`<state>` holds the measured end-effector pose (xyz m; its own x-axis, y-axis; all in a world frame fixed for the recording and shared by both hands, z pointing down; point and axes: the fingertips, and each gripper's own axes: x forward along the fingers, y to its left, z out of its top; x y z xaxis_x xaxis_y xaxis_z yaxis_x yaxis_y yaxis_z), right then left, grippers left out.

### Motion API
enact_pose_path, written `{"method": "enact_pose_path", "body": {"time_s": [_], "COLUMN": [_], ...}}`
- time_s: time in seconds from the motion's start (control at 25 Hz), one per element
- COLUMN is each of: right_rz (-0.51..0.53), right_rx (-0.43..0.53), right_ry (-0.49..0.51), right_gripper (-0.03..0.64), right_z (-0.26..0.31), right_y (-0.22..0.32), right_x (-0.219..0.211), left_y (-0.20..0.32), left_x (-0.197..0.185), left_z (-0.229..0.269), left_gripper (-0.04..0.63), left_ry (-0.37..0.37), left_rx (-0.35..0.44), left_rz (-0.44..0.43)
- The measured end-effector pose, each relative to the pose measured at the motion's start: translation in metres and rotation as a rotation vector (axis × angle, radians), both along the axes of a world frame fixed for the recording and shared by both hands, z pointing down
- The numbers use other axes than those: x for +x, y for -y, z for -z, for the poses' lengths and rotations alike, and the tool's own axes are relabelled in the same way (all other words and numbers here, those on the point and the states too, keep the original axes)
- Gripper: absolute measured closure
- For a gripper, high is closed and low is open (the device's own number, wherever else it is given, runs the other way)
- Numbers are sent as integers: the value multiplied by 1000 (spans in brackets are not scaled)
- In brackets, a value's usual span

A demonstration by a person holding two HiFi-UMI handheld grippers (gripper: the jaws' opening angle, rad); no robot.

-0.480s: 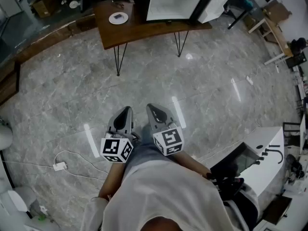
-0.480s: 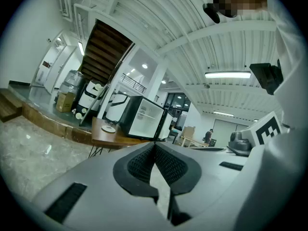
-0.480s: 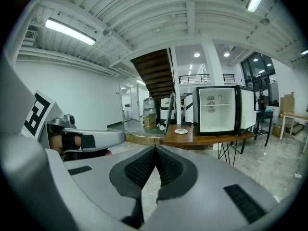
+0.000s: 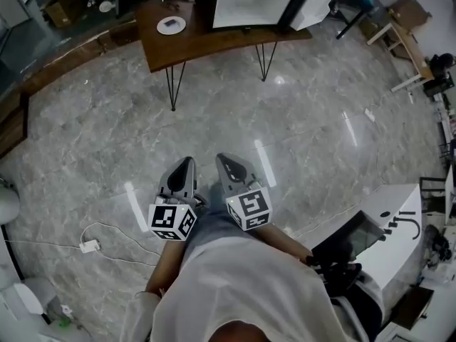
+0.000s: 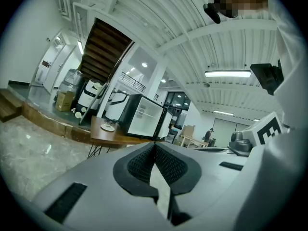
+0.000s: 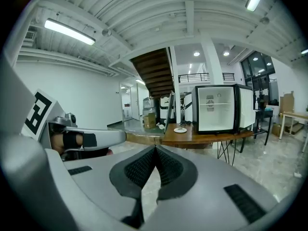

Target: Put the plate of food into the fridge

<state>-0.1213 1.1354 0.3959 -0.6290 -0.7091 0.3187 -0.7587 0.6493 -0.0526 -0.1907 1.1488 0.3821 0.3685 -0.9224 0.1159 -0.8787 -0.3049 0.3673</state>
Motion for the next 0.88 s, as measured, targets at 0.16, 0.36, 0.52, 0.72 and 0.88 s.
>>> {"method": "enact_pose_path", "body": {"time_s": [0.16,0.36,0.52,0.72,0.88], "right_rz": [3,1,20,37,41], "right_rx": [-9,-5,-13,-14,-28], "right_ry": [30,26,11,-5,-14], "right_gripper": [598,598,597,597,597], "right_z": [-1,-2,-2,-5,-15], "right_y": [0,1,0,-4,6], "right_x": [-3,-5,-8,-22,-30], "left_y": [-2,-2,-1,1,10], "left_x": [-1,-6,-7,-22,-28], "left_z": [0,0,4,5,-6], "left_gripper": [577,577,577,577,575], "left_ry": [-7,-17,-31,-41,-47], "left_rx": [4,14,19,29,15], "left_rz": [-2,7,11,28,26]}}
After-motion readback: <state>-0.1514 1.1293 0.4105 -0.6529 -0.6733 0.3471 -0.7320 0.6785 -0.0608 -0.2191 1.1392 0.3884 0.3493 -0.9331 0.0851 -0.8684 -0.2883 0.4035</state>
